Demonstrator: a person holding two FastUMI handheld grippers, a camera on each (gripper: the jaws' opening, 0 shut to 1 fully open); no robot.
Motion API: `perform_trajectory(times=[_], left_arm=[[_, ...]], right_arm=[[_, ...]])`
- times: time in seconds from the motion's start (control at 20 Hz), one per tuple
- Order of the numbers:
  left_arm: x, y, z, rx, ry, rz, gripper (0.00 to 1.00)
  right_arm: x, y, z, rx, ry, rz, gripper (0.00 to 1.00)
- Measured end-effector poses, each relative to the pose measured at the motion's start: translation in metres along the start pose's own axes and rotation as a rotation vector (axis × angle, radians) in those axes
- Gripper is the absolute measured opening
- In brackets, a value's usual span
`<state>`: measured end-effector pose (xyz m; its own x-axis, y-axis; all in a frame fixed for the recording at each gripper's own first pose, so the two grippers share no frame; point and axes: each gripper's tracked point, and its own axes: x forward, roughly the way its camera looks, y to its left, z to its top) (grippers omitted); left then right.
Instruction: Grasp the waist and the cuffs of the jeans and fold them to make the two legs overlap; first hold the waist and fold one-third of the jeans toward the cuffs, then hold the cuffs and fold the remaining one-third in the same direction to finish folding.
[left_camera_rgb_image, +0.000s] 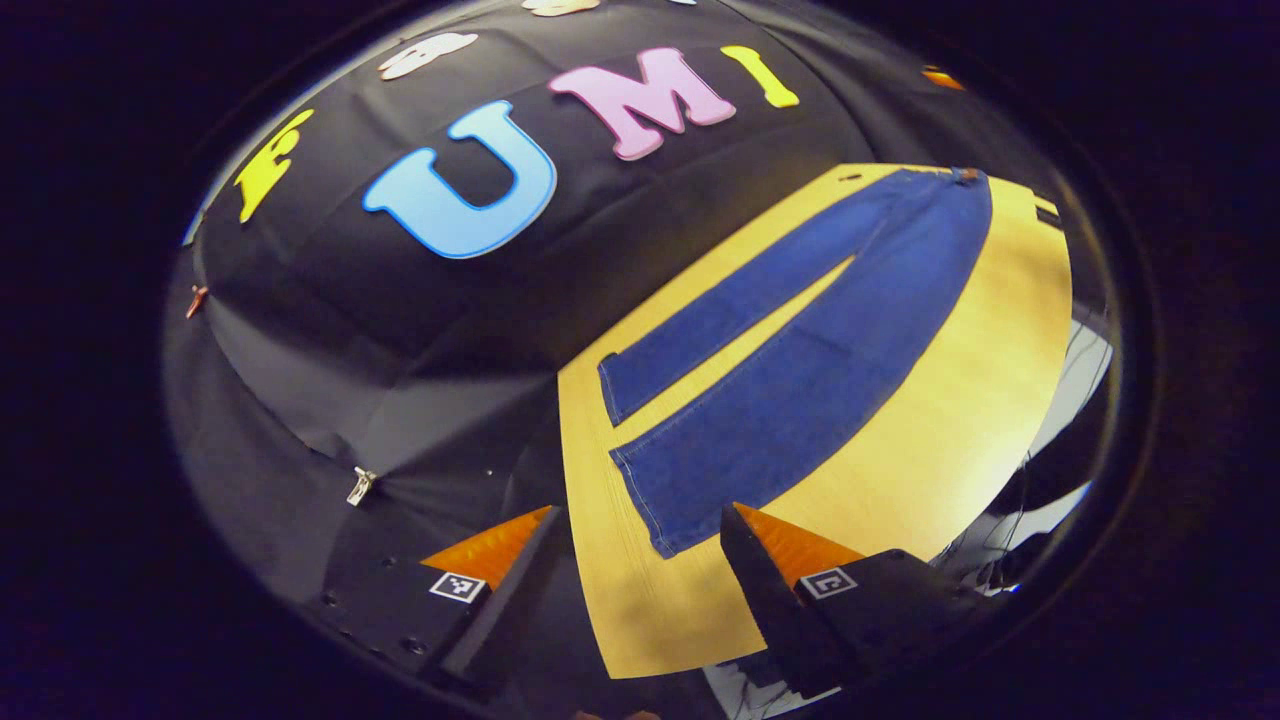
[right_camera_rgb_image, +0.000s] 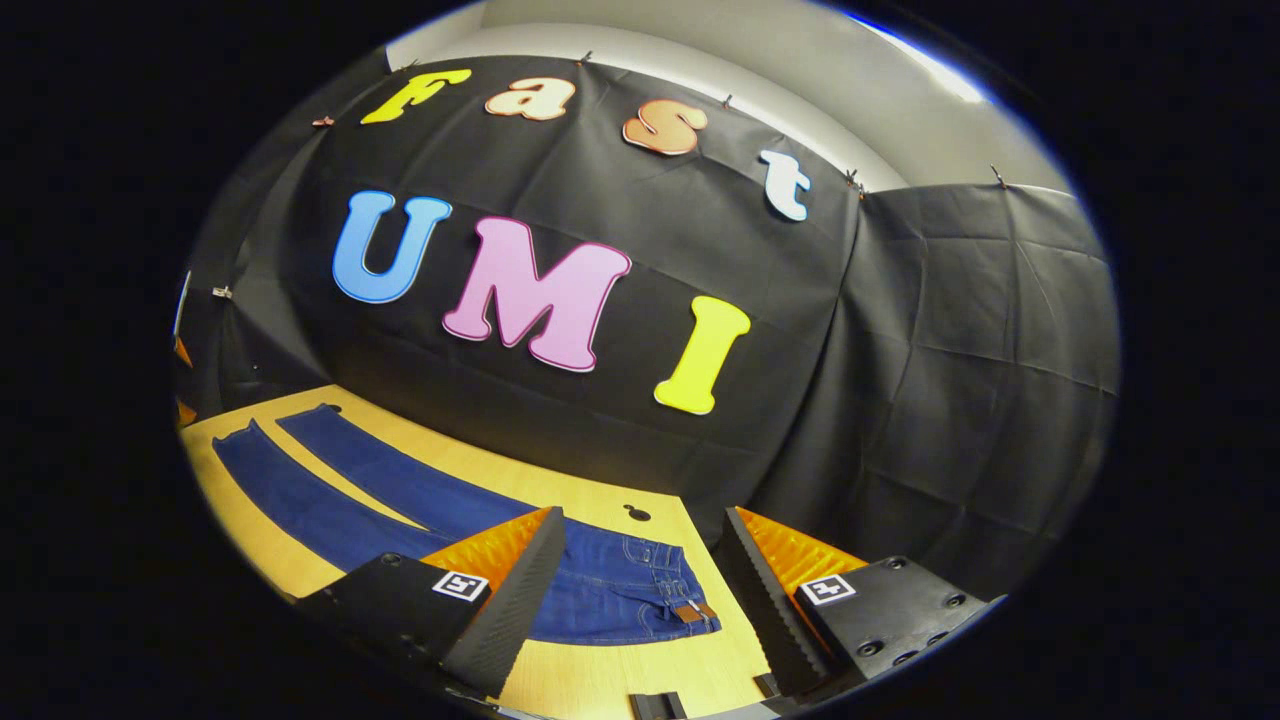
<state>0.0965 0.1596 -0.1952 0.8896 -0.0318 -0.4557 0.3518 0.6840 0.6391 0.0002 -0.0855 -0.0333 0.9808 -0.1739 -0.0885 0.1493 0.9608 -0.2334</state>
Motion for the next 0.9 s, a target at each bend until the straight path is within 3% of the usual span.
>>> perform_trajectory(times=[0.2,0.35,0.6,0.8,0.9], left_arm=[[0.066,-0.008,-0.042,0.343,0.106,-0.108,0.98],[0.103,-0.014,-0.068,0.499,0.170,-0.177,0.98],[0.136,-0.015,-0.062,0.646,0.159,-0.234,0.95],[0.153,-0.020,-0.055,0.621,0.180,-0.305,0.82],[0.158,-0.026,-0.057,0.592,0.217,-0.353,0.71]], right_arm=[[0.028,-0.011,-0.028,0.002,0.092,-0.019,0.96],[0.049,-0.027,-0.040,-0.014,0.132,-0.049,0.96],[0.075,-0.054,-0.065,-0.031,0.194,-0.097,0.96],[0.095,-0.073,-0.079,-0.155,0.199,-0.106,0.96],[0.100,-0.079,-0.088,-0.262,0.201,-0.081,0.96]])
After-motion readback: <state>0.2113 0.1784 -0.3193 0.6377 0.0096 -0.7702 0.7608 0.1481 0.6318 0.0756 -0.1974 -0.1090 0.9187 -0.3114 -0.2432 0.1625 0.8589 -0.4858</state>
